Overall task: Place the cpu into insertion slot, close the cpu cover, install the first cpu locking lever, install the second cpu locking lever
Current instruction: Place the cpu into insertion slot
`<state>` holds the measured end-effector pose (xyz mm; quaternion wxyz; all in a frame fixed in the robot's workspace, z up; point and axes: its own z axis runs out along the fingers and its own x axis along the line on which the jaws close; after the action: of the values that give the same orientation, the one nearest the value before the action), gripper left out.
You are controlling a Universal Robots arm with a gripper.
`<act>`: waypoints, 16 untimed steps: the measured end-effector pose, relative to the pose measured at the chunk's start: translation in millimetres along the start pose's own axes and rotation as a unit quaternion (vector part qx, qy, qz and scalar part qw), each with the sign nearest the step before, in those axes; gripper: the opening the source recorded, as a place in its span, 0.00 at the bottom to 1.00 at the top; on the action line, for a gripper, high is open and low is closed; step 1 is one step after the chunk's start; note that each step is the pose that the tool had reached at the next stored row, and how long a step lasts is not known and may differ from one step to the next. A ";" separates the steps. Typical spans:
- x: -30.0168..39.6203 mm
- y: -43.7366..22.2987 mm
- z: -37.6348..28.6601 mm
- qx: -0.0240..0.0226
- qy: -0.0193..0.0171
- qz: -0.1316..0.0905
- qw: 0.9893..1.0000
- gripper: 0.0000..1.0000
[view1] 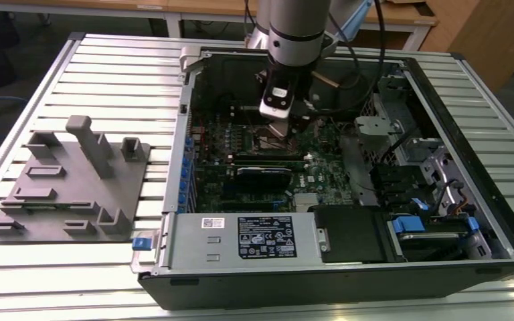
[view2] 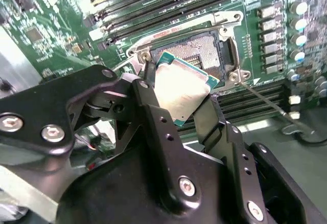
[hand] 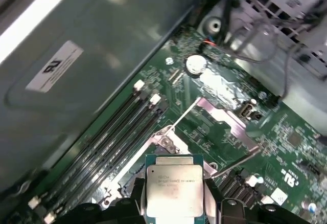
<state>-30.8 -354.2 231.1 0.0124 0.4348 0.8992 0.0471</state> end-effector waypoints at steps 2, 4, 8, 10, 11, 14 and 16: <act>0.0 0.0 0.1 0.000 -0.002 0.018 1.000 0.54; 0.0 0.0 0.2 -0.001 -0.003 0.036 0.999 0.54; 0.0 0.0 0.6 -0.001 -0.007 0.068 0.998 0.54; 0.0 -0.1 0.8 -0.002 -0.008 0.086 0.996 0.54; 0.0 -0.1 1.0 -0.002 -0.009 0.095 0.995 0.54; 0.0 -0.1 1.5 -0.002 -0.012 0.123 0.992 0.54; 0.0 -0.2 1.8 -0.003 -0.013 0.140 0.990 0.54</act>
<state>-30.8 -354.2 229.3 0.0189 0.5573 0.8289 0.0448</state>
